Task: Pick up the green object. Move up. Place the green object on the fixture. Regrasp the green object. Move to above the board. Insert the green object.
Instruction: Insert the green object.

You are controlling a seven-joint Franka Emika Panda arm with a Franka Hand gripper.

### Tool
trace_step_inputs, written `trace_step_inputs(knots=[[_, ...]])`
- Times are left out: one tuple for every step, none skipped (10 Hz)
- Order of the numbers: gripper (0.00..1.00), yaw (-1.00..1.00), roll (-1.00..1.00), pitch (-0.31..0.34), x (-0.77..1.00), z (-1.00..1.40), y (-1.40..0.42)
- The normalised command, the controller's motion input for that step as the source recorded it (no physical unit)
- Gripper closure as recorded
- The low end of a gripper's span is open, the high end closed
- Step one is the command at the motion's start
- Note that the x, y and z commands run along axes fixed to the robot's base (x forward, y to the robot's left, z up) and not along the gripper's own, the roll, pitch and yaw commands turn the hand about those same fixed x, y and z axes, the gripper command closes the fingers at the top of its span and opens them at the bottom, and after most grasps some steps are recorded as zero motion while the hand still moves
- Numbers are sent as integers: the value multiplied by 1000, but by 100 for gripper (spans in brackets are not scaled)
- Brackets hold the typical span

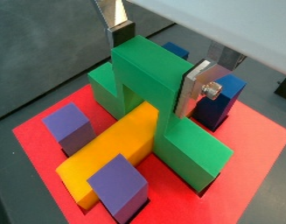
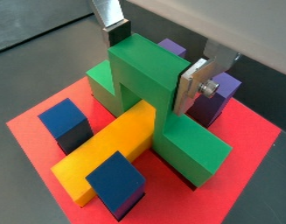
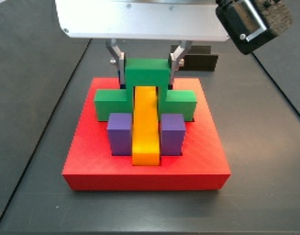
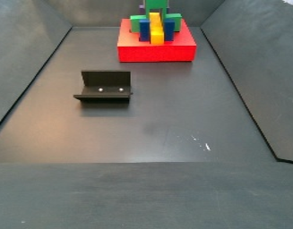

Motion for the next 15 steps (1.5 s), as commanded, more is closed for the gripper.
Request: trace_step_inputs(knots=[[100,-77,-10,-60,106,-106,0],[100,-111,-13,-49,146,-97,26],[100,-126,-3,-46,151,-86,0],[100,-151,0,-27,163,-43,0],[100,-160,0,-4,157,-6,0],[100,-100,26,0,11,-3,0],[100,0,39,-7,-3,-86,0],[100,54,30,-39,-34,-211,-43],[100,40,0,-61,-31,-271,-26],[100,26,0,-84,-63,-314,-23],[100,9,0,-104,-37,-409,-43],[100,0,49,-130,0,-483,-109],[100,0,47,-124,0,-537,-6],[100,0,70,-123,0,-514,0],[100,0,126,-119,-69,-497,0]])
